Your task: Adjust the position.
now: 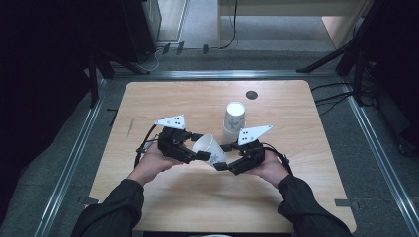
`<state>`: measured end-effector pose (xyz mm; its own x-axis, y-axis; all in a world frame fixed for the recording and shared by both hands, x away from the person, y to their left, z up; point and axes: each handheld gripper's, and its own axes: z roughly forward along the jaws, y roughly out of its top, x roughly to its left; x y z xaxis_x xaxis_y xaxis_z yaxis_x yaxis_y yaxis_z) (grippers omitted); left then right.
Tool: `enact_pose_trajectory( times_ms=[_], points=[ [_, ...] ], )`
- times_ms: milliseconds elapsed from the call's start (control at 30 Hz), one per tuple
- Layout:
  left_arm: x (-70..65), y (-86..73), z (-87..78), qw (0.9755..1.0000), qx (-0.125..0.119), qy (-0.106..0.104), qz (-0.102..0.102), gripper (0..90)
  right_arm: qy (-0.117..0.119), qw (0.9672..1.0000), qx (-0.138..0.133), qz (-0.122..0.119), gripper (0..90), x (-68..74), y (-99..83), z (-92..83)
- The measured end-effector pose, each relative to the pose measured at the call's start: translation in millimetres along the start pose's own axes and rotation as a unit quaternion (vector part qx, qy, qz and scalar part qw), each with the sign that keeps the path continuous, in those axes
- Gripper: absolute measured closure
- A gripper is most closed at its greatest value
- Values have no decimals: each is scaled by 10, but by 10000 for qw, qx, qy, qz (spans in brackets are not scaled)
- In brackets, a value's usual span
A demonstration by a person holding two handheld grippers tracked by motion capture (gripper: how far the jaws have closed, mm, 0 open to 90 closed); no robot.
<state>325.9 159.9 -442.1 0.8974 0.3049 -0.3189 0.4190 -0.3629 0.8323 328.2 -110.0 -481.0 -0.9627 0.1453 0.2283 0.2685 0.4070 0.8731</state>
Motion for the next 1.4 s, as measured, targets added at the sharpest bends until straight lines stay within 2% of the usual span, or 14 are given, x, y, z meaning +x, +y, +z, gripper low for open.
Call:
enact_pose_trajectory(
  times_ms=[467, 700, 867, 1000, 1233, 1400],
  points=[
    [18, 17, -177, 9998, -153, 146, 0, 230, -106, 9999, 96, 15, 324, -18, -35, -92],
    [55, 11, -311, 9992, -116, 393, 13, 230, -288, 9995, 159, -23, 329, 4, -61, -181],
    [99, 4, -403, 9984, -41, 557, -1, 229, -523, 9983, 258, 27, 339, -19, -105, -249],
    [167, -21, -493, 9973, -5, 725, -132, 230, -652, 9974, 293, 35, 338, -37, -157, -311],
    [267, -83, -663, 9943, 191, 1024, -239, 230, -830, 9959, 357, 93, 342, -59, -179, -361],
    [329, -117, -780, 9904, 387, 1300, -261, 230, -878, 9952, 417, 138, 343, -80, -196, -361]
  ],
)
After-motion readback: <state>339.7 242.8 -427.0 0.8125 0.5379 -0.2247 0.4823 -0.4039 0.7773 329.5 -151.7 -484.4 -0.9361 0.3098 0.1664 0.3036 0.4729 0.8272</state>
